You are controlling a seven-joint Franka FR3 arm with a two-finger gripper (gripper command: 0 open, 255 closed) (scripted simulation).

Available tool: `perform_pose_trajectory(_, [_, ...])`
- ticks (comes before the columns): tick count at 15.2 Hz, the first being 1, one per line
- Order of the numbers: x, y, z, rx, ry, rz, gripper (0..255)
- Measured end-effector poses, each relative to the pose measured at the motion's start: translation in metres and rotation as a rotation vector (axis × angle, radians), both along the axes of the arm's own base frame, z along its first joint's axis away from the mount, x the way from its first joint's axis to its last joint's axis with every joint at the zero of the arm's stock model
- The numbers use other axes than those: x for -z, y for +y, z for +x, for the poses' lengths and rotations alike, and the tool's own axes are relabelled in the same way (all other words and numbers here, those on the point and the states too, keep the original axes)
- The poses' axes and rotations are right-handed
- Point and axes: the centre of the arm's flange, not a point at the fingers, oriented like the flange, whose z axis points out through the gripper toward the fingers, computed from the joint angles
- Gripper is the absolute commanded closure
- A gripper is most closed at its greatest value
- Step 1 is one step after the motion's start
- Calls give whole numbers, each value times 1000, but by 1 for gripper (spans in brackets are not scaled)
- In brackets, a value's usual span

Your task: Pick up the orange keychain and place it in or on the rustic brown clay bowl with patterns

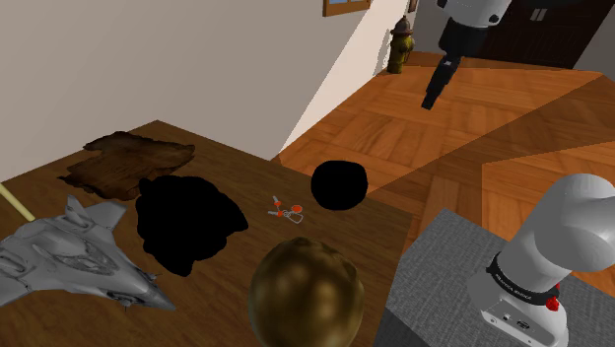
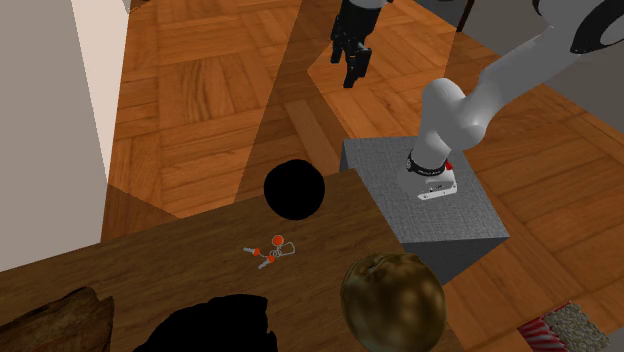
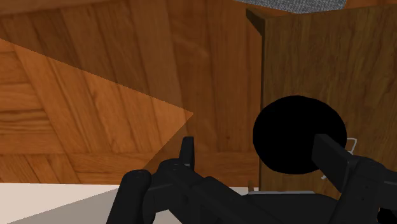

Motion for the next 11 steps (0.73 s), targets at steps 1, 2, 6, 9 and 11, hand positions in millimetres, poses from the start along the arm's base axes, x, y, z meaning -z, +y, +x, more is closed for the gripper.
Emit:
perform_pose_trajectory(1, [0,0,0,0,0,0,0])
perform_pose_trajectory(2, [3,4,3,-6,3,-1,0])
perform_pose_trajectory(6, [27,30,37,-47,27,-4,0])
perform_pose_trajectory(9, [44,55,60,-82,46,-7,0])
perform_pose_trajectory(11, [62,75,74,-106,59,-9,0])
